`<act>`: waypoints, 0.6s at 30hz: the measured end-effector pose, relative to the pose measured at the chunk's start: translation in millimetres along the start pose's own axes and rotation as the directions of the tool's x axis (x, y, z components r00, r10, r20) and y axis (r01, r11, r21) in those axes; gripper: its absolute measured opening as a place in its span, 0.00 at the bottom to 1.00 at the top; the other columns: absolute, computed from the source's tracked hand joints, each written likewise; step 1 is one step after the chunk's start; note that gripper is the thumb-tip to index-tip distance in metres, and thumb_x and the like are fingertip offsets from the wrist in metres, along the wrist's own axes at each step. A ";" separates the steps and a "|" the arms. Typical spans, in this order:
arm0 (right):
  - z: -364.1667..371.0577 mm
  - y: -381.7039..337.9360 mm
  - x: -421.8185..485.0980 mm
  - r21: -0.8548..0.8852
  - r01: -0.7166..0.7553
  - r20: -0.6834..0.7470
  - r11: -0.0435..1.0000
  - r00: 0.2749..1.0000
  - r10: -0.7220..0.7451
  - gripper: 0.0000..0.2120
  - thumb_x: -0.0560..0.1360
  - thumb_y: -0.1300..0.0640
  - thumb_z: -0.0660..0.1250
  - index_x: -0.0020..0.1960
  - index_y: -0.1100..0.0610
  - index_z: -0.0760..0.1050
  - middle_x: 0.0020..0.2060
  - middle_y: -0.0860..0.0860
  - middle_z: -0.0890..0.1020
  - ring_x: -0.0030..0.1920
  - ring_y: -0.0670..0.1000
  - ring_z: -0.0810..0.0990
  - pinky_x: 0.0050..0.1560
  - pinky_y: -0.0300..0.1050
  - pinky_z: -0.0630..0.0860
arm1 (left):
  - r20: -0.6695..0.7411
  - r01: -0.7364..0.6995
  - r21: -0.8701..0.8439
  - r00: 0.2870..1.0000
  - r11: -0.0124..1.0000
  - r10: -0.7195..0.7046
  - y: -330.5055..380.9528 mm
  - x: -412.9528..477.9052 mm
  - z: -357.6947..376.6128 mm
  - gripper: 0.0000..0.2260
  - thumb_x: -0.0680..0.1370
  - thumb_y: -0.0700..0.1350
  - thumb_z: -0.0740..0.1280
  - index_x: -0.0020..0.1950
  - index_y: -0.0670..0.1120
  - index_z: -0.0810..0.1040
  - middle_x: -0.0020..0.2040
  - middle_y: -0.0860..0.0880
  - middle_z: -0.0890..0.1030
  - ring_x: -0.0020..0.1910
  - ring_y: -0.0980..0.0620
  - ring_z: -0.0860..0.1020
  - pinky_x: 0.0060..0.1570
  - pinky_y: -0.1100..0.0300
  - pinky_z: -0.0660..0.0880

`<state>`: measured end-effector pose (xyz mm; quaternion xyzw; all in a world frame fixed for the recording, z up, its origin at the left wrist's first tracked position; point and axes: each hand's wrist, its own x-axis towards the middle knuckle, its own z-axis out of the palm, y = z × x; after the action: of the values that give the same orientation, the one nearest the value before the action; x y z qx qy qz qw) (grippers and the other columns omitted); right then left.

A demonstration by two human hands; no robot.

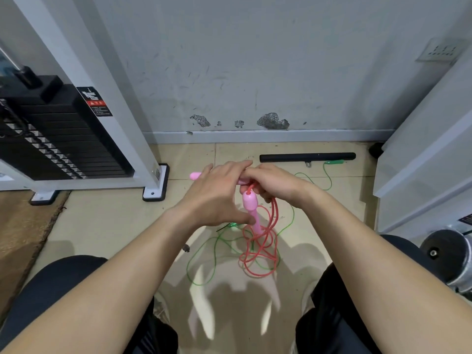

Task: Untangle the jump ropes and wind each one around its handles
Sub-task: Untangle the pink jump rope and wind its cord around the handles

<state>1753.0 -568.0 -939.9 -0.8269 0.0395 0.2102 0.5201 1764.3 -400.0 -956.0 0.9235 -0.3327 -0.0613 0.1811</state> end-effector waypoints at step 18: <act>-11.1 6.3 0.1 0.595 -0.051 0.065 0.802 0.998 0.016 0.09 0.77 0.70 0.59 0.49 0.62 0.77 0.28 0.51 0.65 0.28 0.49 0.58 0.30 0.41 0.61 | 0.129 0.227 -0.795 0.969 0.562 -0.209 3.7 3.5 3.5 0.14 0.76 0.41 0.73 0.58 0.48 0.74 0.39 0.57 0.83 0.37 0.61 0.79 0.37 0.71 0.71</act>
<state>1754.8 -580.6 -941.1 -0.6146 0.1032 0.2199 0.7505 1764.0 -405.9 -957.8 0.7747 -0.1540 -0.2358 0.5661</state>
